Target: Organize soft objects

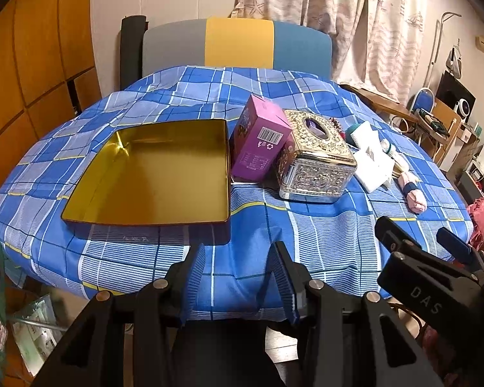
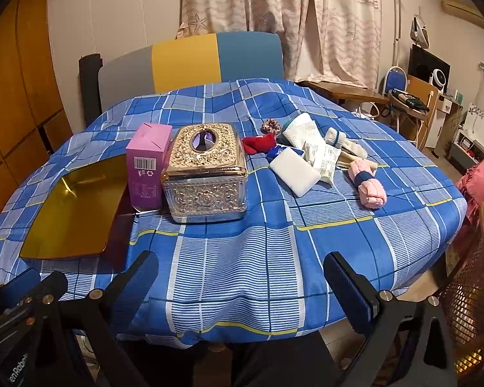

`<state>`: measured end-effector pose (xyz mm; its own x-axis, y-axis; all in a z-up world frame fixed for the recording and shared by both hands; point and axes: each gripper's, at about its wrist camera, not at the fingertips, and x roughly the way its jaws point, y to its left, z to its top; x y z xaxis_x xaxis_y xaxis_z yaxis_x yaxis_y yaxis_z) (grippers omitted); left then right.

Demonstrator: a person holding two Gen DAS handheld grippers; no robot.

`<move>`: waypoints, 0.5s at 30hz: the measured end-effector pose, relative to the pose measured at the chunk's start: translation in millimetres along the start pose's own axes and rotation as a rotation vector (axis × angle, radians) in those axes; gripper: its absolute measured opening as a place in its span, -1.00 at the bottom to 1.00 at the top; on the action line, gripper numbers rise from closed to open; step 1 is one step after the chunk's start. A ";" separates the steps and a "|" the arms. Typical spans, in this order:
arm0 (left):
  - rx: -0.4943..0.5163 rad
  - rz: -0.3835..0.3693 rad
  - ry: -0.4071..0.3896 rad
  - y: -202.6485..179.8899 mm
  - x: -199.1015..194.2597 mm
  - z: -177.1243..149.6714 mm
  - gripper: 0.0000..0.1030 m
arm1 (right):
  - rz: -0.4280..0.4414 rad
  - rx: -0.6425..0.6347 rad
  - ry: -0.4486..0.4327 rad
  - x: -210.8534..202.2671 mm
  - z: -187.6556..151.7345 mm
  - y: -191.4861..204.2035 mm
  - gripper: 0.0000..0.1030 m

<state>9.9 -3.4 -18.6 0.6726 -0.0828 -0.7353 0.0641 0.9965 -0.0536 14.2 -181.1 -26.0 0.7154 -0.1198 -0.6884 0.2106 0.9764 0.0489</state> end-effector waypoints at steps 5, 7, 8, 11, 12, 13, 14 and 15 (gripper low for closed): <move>0.004 0.006 0.007 -0.6 2.9 0.3 -0.16 | 0.002 0.014 0.009 0.9 0.7 -3.1 1.00; 0.006 0.000 0.014 -0.9 4.2 -0.2 -0.16 | 0.001 0.012 0.007 1.2 1.5 -3.1 1.00; 0.004 -0.005 0.015 -0.8 4.7 -0.6 -0.16 | 0.000 0.011 0.006 1.3 1.7 -3.3 1.00; 0.007 -0.006 0.017 -1.1 6.0 -1.1 -0.16 | 0.001 0.015 0.007 1.7 2.2 -4.4 1.00; 0.008 -0.007 0.019 -1.2 6.5 -1.1 -0.16 | 0.001 0.016 0.007 1.8 2.1 -4.8 1.00; 0.009 -0.008 0.020 -1.4 6.9 -1.2 -0.16 | 0.000 0.017 0.007 2.1 2.5 -5.0 1.00; 0.009 -0.011 0.021 -1.4 7.3 -1.2 -0.16 | 0.000 0.017 0.007 2.5 2.8 -5.0 1.00; 0.009 -0.017 0.023 -1.1 7.6 -1.1 -0.16 | 0.001 0.017 0.008 2.5 2.5 -5.5 1.00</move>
<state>14.1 -5.2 -24.9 0.6541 -0.0995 -0.7498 0.0820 0.9948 -0.0604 16.5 -187.3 -26.2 0.7105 -0.1175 -0.6939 0.2215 0.9732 0.0620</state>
